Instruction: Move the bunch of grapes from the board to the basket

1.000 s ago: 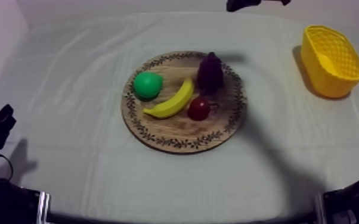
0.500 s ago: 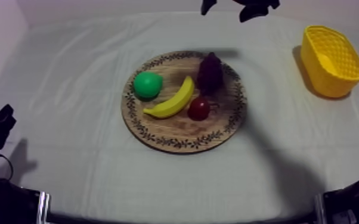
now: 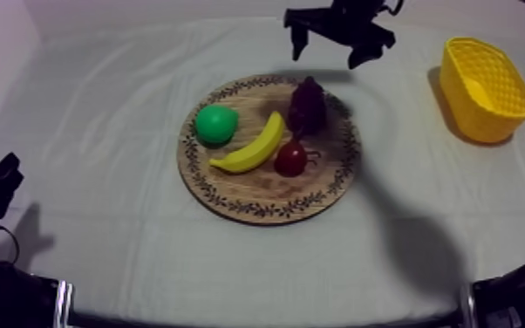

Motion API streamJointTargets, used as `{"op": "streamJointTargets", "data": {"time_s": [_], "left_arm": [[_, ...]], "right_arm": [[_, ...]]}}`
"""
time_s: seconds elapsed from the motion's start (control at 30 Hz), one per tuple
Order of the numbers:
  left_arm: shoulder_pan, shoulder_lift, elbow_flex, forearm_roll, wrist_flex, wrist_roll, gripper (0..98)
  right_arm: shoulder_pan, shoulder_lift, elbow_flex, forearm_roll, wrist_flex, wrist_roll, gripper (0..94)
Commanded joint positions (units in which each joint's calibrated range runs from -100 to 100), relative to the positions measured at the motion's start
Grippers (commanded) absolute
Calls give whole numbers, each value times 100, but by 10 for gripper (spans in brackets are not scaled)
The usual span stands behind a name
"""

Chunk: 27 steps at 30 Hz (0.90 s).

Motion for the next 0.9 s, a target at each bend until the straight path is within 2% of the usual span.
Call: {"op": "streamJointTargets", "data": {"time_s": [0.0,0.23,0.5,0.73,0.87], "left_arm": [[0,5,0,-3,2,1,1],[0,5,0,-3,2,1,1],[0,5,0,-3,2,1,1],[0,5,0,-3,2,1,1],[0,5,0,-3,2,1,1]], "right_arm": [[9,257,7,-1,-74,-6,836],[-13,904,-140,52,-233,-38,869],[-110,1362,-284,95,-315,-99,852],[-163,1525,-296,93,-388,-73,744],[-197,1588,-302,109,-406,-61,634]]}}
